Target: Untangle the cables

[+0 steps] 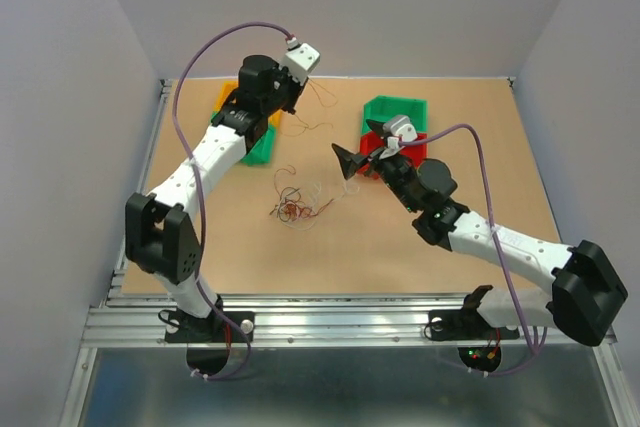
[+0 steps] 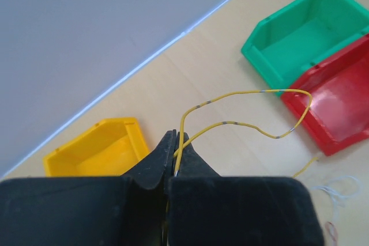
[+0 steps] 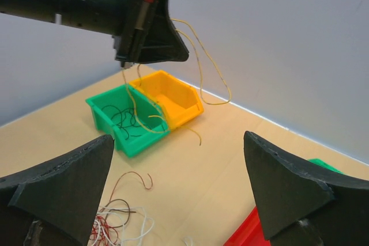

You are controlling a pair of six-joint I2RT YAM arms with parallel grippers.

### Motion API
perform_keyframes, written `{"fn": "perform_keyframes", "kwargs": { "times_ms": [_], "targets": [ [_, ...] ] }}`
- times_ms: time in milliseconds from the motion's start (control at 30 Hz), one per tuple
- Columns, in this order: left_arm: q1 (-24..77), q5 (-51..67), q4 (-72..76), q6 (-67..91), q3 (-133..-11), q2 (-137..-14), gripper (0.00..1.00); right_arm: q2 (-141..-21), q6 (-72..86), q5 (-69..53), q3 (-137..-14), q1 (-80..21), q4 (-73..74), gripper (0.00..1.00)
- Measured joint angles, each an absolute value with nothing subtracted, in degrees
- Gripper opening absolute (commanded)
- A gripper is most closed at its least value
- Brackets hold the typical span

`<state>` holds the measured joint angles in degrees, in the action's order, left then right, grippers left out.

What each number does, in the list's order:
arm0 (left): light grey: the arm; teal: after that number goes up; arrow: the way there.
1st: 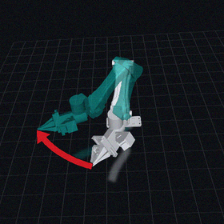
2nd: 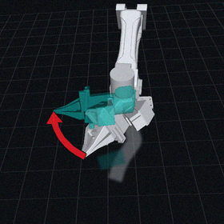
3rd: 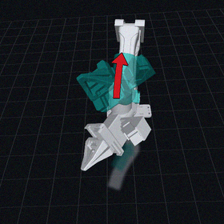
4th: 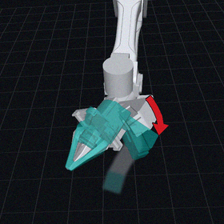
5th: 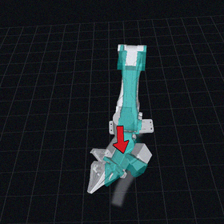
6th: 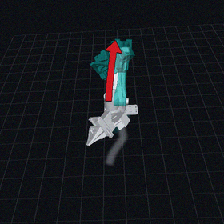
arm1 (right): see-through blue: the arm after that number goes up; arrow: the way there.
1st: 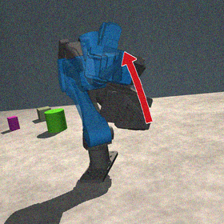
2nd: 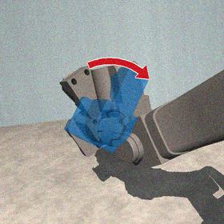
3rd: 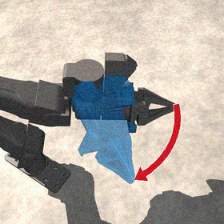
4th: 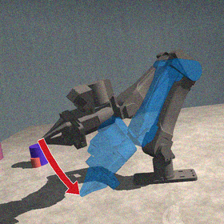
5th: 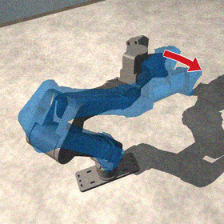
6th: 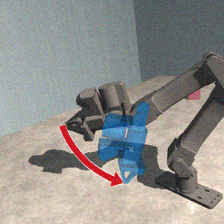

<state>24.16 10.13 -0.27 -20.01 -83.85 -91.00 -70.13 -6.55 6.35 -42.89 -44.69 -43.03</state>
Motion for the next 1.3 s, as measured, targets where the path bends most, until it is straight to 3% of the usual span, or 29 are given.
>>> {"fn": "perform_keyframes", "kwargs": {
  "times_ms": [233,567,833,1300],
  "targets": [
    [16.8,10.94,5.32,-27.75,-91.18,-106.34,0.0,-70.43,-6.72,5.85,-42.78,-44.6,-42.24,0.99],
    [9.26,16.12,16.36,-38.26,-97.34,-118.43,0.0,-69.01,-6.68,3.79,-42.17,-44.53,-42.3,0.98],
    [6.55,22.9,32.36,-41.17,-89.71,-120.38,0.0,-69.01,-6.68,2.96,-42.17,-44.31,-42.35,0.98],
    [-0.08,26.59,31.68,-46.11,-93.54,-125.19,0.0,-70.48,-6.55,2.0,-42.17,-44.27,-42.39,0.97]
  ]
}}
